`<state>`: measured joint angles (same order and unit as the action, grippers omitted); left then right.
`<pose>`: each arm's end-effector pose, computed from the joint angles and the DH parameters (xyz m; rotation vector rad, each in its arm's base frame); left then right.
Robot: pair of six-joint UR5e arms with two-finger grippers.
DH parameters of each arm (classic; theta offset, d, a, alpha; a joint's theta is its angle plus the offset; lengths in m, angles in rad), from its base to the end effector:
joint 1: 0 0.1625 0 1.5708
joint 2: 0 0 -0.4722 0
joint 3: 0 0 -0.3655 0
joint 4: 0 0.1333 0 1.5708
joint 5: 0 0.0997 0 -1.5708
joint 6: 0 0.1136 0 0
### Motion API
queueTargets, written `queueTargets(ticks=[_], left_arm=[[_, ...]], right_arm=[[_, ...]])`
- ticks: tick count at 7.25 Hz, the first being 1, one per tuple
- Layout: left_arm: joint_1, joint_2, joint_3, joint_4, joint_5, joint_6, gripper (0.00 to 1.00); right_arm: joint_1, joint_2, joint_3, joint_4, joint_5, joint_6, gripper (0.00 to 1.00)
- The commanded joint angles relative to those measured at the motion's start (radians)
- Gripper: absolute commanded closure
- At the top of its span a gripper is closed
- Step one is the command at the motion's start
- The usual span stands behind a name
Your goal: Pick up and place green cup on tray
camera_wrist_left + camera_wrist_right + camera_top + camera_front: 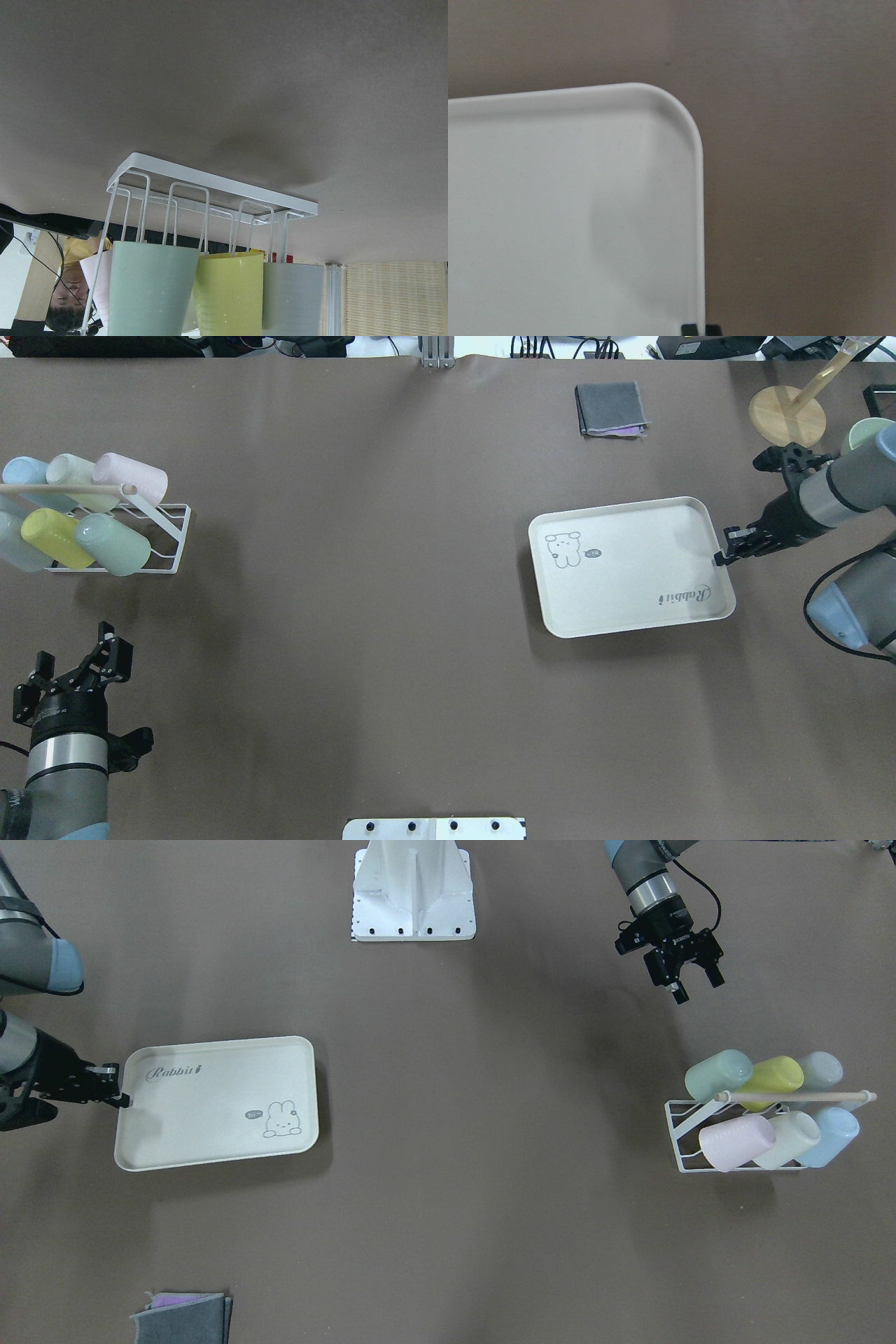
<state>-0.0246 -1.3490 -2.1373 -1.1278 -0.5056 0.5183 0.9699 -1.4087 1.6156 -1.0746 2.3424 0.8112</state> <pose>0.3281 -0.2408 0.5642 0.5326 -1.1592 1.8836 -0.2735 -0.4946 0.5511 0.0282 -0.9921 -0.0783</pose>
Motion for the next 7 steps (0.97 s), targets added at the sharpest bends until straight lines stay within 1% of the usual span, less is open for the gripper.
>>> queueTargets(ticks=[1, 2, 3, 4, 5, 6, 7], left_arm=[[0.002, -0.001, 0.04, 0.006, 0.12, 0.008, 0.02], [0.002, -0.001, 0.043, 0.002, 0.162, 0.087, 0.02], [0.002, -0.001, 0.045, -0.001, 0.183, 0.116, 0.02], [0.002, -0.001, 0.054, -0.003, 0.188, 0.115, 0.02], [0.0, -0.002, 0.057, -0.001, 0.188, 0.112, 0.02], [-0.001, -0.002, 0.062, -0.001, 0.19, 0.115, 0.02], [-0.006, -0.004, 0.077, -0.001, 0.232, 0.111, 0.02]], right_arm=[[-0.184, 0.155, 0.09, -0.141, -0.101, 0.2, 1.0], [-0.265, 0.254, 0.083, -0.224, -0.188, 0.251, 1.0], [-0.307, 0.334, 0.075, -0.328, -0.231, 0.267, 1.0], [-0.316, 0.362, 0.07, -0.337, -0.239, 0.27, 1.0], [-0.333, 0.397, 0.063, -0.338, -0.267, 0.317, 1.0], [-0.353, 0.425, 0.037, -0.337, -0.287, 0.336, 1.0], [-0.359, 0.441, 0.002, -0.332, -0.308, 0.33, 1.0]])
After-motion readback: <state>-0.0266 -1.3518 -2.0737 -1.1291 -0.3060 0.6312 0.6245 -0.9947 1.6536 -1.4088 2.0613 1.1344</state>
